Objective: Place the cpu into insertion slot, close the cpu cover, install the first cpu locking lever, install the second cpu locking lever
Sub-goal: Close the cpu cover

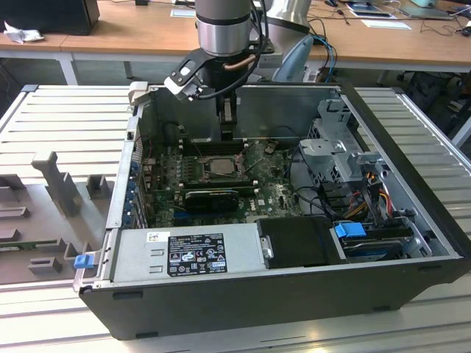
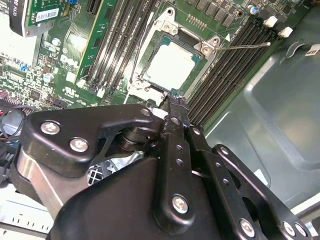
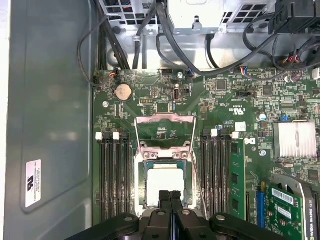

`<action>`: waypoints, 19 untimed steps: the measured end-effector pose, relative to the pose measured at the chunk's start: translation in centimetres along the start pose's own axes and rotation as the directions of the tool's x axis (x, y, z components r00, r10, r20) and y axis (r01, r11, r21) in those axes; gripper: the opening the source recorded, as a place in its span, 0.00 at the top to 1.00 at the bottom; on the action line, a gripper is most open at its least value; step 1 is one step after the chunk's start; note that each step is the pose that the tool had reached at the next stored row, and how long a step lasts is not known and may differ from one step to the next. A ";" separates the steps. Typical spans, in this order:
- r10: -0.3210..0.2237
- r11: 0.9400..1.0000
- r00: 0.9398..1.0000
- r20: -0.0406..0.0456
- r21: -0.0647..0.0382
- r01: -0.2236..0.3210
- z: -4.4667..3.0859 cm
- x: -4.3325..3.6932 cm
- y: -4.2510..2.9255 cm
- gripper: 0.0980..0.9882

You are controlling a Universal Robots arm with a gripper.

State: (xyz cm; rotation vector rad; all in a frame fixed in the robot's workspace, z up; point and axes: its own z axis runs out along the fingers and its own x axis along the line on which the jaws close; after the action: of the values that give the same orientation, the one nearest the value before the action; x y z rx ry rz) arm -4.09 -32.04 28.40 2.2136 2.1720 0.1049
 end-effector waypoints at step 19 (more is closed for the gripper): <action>0.000 1.000 1.000 0.000 0.000 0.000 -1.97 0.04 0.15 0.99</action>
State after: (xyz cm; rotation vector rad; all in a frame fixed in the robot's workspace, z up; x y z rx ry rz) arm -4.09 -32.04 30.37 2.2136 2.1719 0.1050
